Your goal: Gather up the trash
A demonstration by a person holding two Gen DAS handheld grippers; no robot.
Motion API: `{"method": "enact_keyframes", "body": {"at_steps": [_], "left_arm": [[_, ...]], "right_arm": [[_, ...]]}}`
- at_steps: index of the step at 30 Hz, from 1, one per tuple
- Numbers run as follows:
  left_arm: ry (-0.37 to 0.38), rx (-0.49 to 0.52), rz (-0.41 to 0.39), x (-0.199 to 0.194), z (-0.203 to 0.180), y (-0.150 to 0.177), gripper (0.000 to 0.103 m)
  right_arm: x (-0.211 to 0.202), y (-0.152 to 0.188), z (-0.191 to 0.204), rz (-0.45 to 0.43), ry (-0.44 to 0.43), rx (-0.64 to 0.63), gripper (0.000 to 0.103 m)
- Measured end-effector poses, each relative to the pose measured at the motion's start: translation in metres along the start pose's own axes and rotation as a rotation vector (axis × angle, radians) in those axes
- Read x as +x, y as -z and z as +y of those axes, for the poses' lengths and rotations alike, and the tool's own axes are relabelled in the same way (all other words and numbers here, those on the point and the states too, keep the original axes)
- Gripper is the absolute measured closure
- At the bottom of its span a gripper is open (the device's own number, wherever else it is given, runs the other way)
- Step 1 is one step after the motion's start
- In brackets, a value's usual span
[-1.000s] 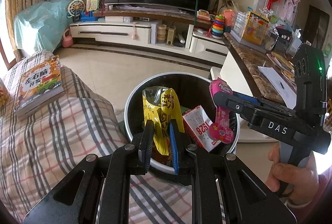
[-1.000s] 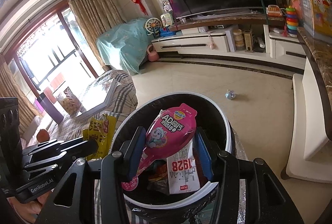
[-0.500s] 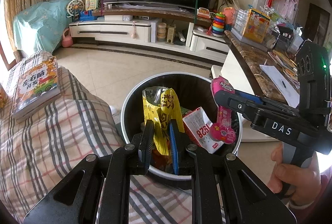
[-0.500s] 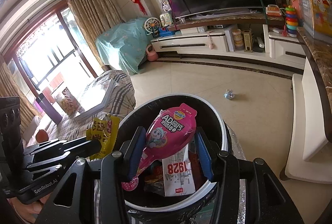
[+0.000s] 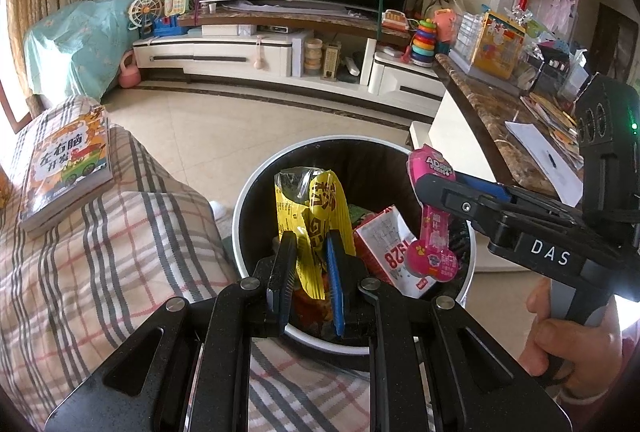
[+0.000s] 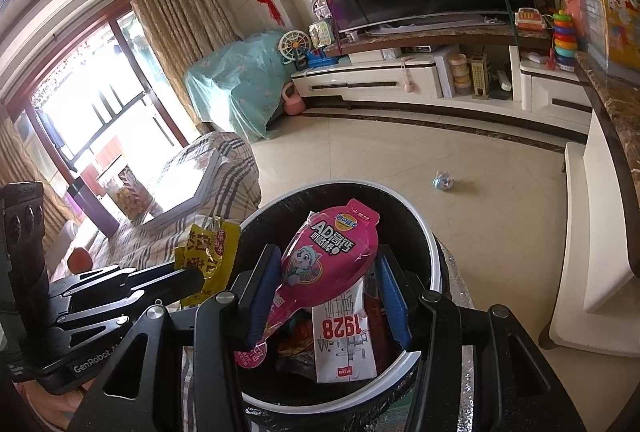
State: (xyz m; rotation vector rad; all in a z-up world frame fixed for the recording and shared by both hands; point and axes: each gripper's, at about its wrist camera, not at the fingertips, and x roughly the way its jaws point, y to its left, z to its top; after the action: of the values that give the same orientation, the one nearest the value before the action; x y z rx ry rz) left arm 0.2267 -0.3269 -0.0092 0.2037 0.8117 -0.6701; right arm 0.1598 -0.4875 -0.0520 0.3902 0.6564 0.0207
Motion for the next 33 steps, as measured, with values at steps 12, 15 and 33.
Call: {"method": "enact_keyframes", "body": {"at_steps": [12,15,33], "left_arm": [[-0.007,0.001,0.015,0.007,0.001,-0.003,0.086],[-0.017,0.001,0.010,0.005,0.001,-0.003,0.068],[-0.061,-0.081,-0.051,-0.036,0.018,0.026,0.036]], "right_arm": [[0.006,-0.002,0.002,0.008,0.000,0.000,0.053],[0.006,-0.003,0.000,0.008,-0.014,0.014,0.051],[-0.034,0.006,0.003,-0.055,-0.016,0.091,0.011]]}}
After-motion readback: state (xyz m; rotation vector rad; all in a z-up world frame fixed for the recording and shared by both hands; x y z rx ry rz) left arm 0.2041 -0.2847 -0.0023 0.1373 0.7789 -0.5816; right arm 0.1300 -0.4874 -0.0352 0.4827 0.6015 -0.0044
